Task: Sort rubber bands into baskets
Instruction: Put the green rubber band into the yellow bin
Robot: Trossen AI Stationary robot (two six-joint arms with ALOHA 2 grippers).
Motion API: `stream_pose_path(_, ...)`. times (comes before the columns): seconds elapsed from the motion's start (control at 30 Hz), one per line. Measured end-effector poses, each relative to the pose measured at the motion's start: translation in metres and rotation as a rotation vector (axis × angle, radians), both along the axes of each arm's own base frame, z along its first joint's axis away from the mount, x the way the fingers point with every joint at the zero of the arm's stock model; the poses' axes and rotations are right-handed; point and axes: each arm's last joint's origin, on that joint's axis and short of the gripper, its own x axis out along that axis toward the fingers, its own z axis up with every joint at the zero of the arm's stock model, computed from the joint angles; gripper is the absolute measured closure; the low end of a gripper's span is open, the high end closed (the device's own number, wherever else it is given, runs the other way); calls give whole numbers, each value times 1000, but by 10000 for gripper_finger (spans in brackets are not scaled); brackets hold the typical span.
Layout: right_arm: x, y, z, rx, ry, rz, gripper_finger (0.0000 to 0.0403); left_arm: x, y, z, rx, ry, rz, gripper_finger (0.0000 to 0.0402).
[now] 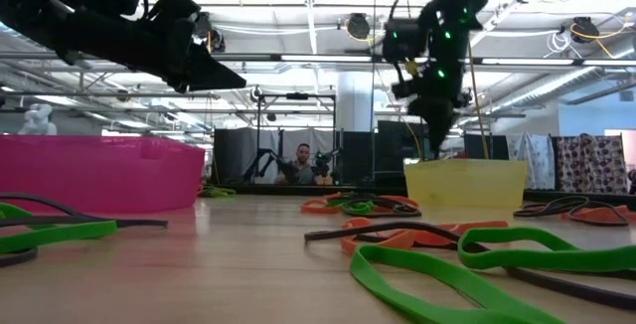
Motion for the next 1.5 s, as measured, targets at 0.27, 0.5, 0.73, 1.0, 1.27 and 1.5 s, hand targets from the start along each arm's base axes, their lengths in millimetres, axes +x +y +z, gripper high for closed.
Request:
stream_pose_path(0.27, -5, 0, -12, 7, -4, -40, 403, 0, 0, 1, 0, -6, 0, 385)
stream_pose_path(0.5, -6, 1, -12, 13, 11, -34, 370, 0, 0, 1, -15, -21, 3, 385)
stream_pose_path(0.73, -7, 2, -13, 21, 37, -9, 326, 0, 2, -1, -91, -25, 54, 385)
stream_pose_path(1.0, -7, 1, -12, 18, 56, 48, 317, 8, 29, 21, -204, 161, 226, 385)
stream_pose_path(1.27, -4, 0, -8, 7, 68, 118, 317, 1, 57, 41, -254, 390, 369, 385)
stream_pose_path(1.5, 0, -2, 16, 6, 70, 125, 316, -5, 59, 45, -241, 449, 376, 385)
